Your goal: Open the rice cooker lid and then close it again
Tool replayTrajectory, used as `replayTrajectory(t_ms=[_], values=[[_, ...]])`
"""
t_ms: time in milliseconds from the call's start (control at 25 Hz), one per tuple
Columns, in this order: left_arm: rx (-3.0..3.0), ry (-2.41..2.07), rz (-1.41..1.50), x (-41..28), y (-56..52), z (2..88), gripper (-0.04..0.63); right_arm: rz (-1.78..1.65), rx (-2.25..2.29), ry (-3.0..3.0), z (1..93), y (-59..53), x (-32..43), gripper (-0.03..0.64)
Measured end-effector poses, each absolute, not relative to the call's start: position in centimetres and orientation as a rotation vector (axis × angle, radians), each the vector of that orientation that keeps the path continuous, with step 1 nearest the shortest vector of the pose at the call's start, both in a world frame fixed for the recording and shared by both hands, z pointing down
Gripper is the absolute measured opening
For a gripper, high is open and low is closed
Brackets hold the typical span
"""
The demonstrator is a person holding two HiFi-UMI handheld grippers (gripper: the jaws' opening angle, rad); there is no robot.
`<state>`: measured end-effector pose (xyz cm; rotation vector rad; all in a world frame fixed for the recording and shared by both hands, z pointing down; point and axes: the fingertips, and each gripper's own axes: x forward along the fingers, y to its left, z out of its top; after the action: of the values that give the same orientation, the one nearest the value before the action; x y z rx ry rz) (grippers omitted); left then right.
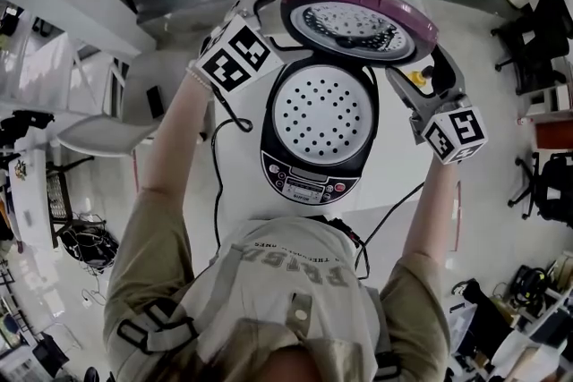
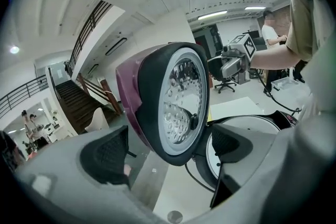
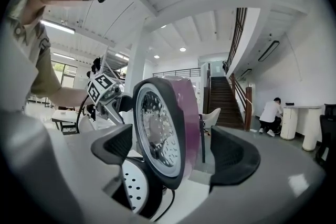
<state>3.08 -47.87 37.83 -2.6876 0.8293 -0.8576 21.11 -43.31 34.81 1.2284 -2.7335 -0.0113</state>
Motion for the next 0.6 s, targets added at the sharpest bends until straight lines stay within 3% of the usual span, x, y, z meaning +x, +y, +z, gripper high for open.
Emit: replayTrajectory(t_ms=[600], values=[[-2.665,0.749,-0.94,3.8,-47.8,38.2,0.511,-0.096,1.049,-2.773,33.8,-43.2,19.2,0.448]])
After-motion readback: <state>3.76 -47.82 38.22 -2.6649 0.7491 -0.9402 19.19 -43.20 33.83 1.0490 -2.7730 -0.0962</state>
